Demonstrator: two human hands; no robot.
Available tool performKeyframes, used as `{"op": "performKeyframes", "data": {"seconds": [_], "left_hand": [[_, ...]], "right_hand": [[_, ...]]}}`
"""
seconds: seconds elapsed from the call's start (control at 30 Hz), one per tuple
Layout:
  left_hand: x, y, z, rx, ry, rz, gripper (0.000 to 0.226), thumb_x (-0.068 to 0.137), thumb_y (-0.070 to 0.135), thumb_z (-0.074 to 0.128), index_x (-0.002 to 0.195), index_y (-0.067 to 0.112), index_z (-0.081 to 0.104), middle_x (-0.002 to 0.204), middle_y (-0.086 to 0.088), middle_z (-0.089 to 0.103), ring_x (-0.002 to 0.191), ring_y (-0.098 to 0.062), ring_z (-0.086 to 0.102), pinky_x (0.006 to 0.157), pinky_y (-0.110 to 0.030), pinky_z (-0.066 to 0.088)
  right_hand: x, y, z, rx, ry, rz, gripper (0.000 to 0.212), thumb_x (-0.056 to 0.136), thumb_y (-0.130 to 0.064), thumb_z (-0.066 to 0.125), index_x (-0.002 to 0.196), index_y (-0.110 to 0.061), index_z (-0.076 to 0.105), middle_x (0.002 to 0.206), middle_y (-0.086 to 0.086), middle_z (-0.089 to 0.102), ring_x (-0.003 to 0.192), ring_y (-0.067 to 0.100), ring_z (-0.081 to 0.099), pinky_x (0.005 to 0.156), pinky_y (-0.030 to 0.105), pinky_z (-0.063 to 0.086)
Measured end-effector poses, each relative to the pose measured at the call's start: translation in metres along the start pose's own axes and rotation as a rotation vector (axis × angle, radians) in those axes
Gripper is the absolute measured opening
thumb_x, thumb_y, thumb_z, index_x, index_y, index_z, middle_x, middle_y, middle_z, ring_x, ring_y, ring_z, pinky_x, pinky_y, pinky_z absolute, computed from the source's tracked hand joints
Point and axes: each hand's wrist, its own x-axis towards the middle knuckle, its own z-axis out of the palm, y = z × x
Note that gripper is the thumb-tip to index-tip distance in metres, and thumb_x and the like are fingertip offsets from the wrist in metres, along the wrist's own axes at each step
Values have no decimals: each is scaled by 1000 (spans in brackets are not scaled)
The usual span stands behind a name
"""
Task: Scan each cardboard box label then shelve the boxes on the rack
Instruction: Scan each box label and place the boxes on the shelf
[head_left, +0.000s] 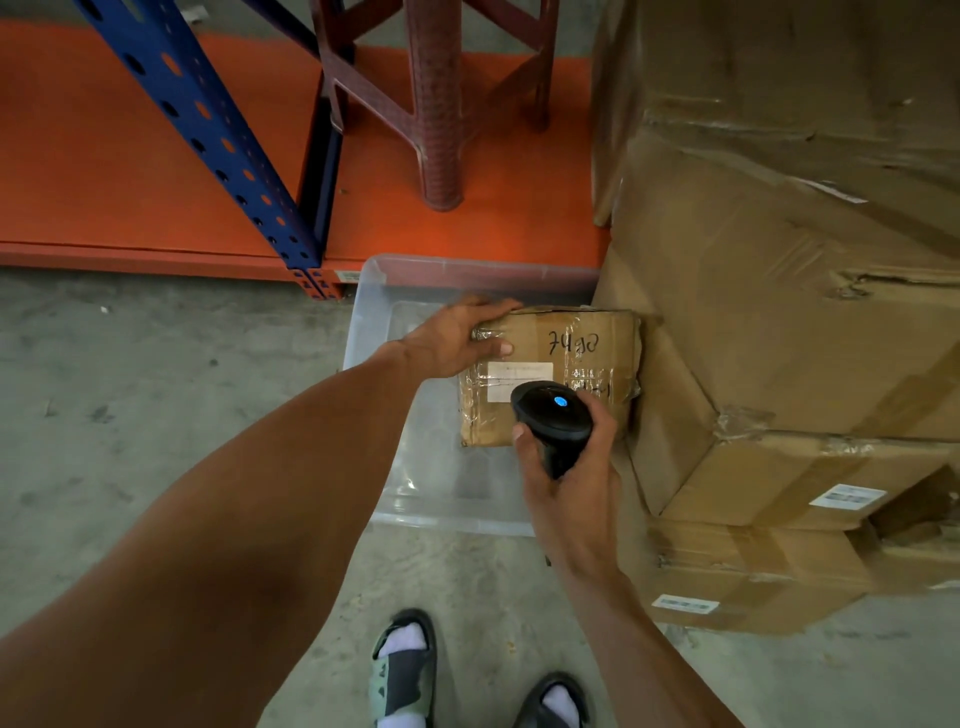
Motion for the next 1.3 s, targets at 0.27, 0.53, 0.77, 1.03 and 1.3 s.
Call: {"op": "performKeyframes", "data": {"seconds": [0.27,0.53,0.77,1.03,1.3], "left_hand": [[4,13,-1,79,24,-139,63,90,40,72,147,37,46,136,10,55,129,-20,50,111,-42,39],[24,50,-3,383,139,-327,25,98,29,59,122,31,64,92,7,64,82,-15,58,68,-28,38],[31,46,-3,508,142,-294,36,99,25,57,134,33,56,94,2,64,83,-21,61,72,-32,50],[16,51,11,421,207,-325,11,101,35,53,111,36,56,81,8,57,69,-11,57,61,-26,48],[13,43,14,437,200,-316,21,101,32,53,122,33,54,85,7,57,69,-7,56,54,-18,40]], "right_hand": [[7,-18,-33,-45,58,-48,63,92,-36,79,143,-44,44,109,-37,67,104,-9,67,82,11,52],[53,-97,-139,-131,261,-140,63,87,-56,77,141,-52,44,118,-40,63,111,-12,60,93,16,49],[134,-174,-229,-386,351,-152,57,81,-60,80,128,-35,60,100,-24,66,109,12,65,88,27,49],[191,-175,-219,-759,84,209,71,80,-54,84,136,-18,58,134,12,65,128,36,57,101,45,52],[184,-170,-219,-751,97,194,72,85,-53,79,143,-22,48,135,10,64,126,37,59,98,45,53]]}}
